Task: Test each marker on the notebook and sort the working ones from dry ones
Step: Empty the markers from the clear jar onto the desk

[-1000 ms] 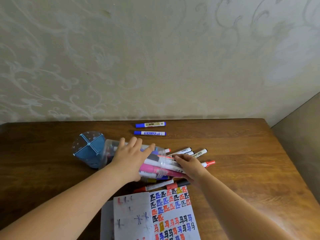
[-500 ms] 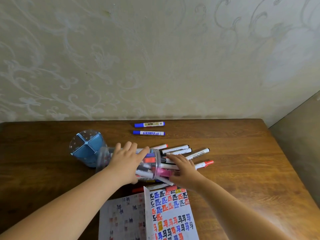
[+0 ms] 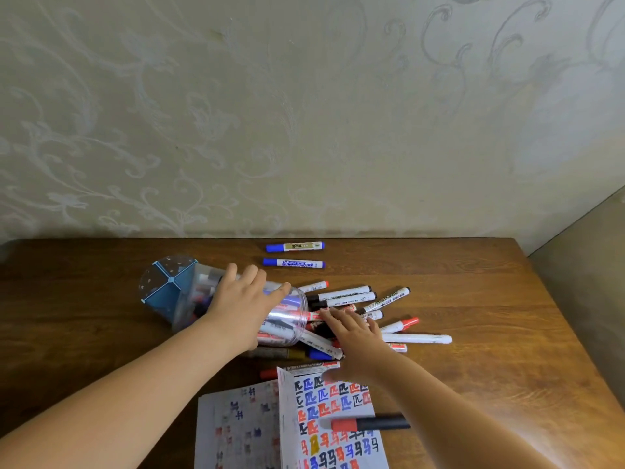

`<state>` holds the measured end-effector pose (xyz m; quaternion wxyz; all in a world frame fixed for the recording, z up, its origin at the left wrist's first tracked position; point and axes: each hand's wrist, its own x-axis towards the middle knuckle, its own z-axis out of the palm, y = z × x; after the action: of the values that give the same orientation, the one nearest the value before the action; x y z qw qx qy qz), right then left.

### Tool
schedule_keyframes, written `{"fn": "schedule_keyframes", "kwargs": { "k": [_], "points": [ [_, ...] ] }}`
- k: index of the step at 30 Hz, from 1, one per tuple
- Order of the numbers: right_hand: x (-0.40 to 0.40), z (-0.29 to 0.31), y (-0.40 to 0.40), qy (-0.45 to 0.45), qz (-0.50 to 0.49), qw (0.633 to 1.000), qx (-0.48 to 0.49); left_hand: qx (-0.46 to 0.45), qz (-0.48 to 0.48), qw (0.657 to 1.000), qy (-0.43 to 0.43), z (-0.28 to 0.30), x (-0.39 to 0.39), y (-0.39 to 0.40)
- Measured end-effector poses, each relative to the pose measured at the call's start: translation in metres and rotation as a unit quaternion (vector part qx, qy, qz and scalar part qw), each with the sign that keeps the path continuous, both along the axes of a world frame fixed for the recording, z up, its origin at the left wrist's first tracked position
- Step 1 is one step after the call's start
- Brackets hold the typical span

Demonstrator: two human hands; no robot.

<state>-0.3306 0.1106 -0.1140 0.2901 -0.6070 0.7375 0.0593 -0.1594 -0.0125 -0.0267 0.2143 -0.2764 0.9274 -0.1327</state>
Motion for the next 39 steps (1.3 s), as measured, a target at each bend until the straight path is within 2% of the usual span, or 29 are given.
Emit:
{"fn": "schedule_keyframes", "kwargs": {
  "k": [7,15,22,28,33,36,39],
  "points": [
    [0.002,-0.008,-0.008,0.085,-0.051,0.993,-0.067,-0.003,0.015,1.000,-0.008,0.002,0.014,-0.004],
    [-0.010,-0.006,-0.008,0.027,-0.048,0.998,-0.019,-0.035,0.030,0.999,0.008,0.020,0.020,-0.013],
    [-0.006,-0.001,-0.010,0.008,-0.060,0.998,-0.001,-0.065,0.003,0.998,0.001,0.031,0.020,-0.017],
    [0.033,0.014,-0.035,-0.096,-0.086,0.991,-0.028,-0.032,0.034,0.998,0.045,0.030,0.024,-0.018],
    [0.049,0.013,-0.054,-0.135,-0.133,0.980,-0.069,-0.025,0.038,0.998,0.043,0.025,0.027,-0.018],
    [0.037,0.022,-0.052,-0.198,-0.180,0.959,-0.094,-0.027,0.049,0.998,0.041,0.023,0.033,-0.022],
    [0.016,0.026,-0.050,-0.236,-0.270,0.929,-0.085,-0.021,0.047,0.998,0.045,0.020,0.032,-0.022]
  ]
}}
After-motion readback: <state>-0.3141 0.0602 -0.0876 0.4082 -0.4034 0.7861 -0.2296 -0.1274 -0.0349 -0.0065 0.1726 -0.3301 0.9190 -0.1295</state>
